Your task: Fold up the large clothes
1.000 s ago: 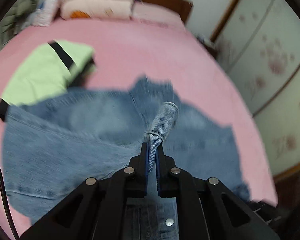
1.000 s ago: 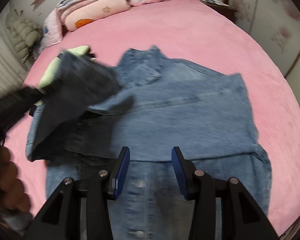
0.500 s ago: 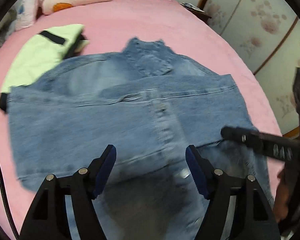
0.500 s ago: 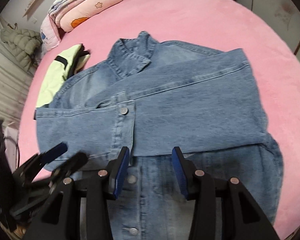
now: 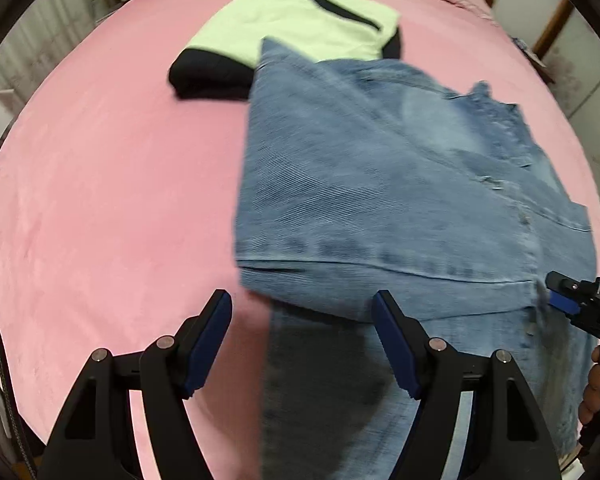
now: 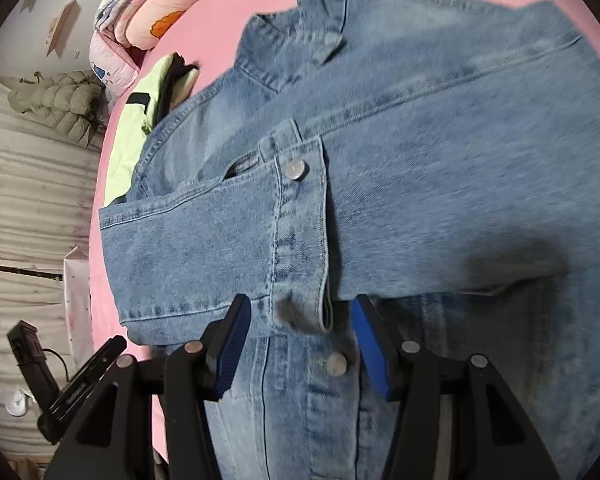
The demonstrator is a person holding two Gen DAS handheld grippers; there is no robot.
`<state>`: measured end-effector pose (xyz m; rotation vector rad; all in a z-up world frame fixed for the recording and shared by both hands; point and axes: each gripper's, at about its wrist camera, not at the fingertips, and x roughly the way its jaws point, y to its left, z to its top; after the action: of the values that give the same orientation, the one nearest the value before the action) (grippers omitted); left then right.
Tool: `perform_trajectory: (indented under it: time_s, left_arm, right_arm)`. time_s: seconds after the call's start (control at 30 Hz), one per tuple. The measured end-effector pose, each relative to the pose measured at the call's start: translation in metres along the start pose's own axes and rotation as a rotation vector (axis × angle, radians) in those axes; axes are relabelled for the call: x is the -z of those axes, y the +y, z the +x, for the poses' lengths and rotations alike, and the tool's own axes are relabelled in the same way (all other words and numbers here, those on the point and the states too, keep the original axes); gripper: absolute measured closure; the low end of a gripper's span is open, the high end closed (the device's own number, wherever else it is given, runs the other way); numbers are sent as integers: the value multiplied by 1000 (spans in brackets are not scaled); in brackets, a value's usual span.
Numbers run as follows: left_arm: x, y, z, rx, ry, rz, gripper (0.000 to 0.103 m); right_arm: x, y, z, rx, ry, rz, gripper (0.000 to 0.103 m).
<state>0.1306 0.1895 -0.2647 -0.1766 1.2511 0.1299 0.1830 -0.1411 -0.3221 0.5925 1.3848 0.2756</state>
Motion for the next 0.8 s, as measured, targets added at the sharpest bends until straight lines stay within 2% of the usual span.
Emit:
perform_trajectory:
  time_s: [0.17,0.23,0.3,0.33,0.4,0.5,0.63,0.7,0.8]
  left_arm:
    - [9,9,11,1,24,8,32]
    - [11,5,17,-7,33,28,32]
    - [11,1,22,-5,43,47,32]
    - [11,0,24,-6,47,57,32]
    - [11,-3,27,-12,54,74,32]
    - [10,-6,33,-15,91,94,30]
    - [9,-9,32,-5,108,93,16]
    - [8,-12,33,-9,123,97,15]
    - [6,-15,34,-66,104,95,15]
  right_arm:
    - [-5,-3,24,15,23,-17,48]
    - [-5,-1,25,12,22,-24,52]
    - [-5,1,25,-7,45,-40,86]
    - [-4,1,26,-28,68,-41,88]
    - [-2,4,24,-48,83,-49,89]
    - [-3,3,30,-30,103,-39,87]
    - [-6,-1,37,-33,110,-16,85]
    - [-5,0,38,-29,108,-32,85]
    - [-5,0,40,-33,108,-38,85]
